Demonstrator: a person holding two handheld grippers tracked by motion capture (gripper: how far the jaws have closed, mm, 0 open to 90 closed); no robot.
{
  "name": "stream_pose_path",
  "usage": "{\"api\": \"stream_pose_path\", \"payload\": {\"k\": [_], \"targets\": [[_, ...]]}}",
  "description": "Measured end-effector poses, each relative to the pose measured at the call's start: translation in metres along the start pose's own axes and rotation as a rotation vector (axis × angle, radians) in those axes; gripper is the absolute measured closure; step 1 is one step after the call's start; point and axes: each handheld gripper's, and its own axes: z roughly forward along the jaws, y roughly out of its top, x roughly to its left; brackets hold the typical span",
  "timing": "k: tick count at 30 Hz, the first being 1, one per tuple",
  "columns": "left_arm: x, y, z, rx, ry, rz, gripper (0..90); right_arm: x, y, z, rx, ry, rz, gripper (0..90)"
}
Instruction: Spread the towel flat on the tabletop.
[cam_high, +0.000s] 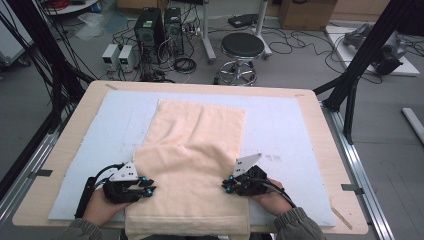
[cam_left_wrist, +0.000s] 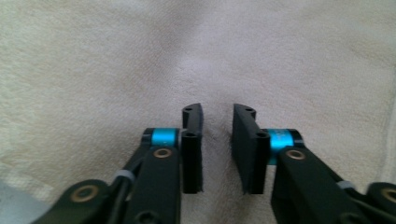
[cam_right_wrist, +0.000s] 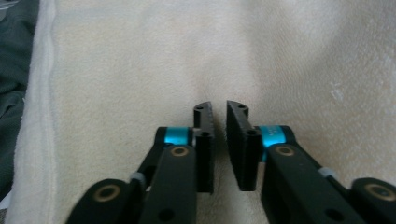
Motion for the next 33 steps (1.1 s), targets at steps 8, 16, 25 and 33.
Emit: {"api": "stream_pose_path", "payload": {"k": [8, 16, 25, 33], "targets": [[-0.029, -0.001, -0.028, 0.006, -0.07, 0.043, 85.0, 0.033, -0.001, -0.02, -0.032, 0.081, -0.034, 86.3], [-0.051, -0.003, -0.064, -0.083, -0.115, 0.087, 71.2, 0.073, -0.001, -0.058, -0.173, 0.141, -0.079, 70.7], [-0.019, -0.006, -0.029, -0.019, -0.021, 0.025, 63.3, 0.016, -0.009, -0.04, -0.107, -0.061, 0.031, 68.4], [-0.009, -0.012, -0.017, 0.024, -0.036, 0.009, 75.1, 0.004, -0.006, -0.019, -0.081, -0.031, 0.064, 65.6]]}}
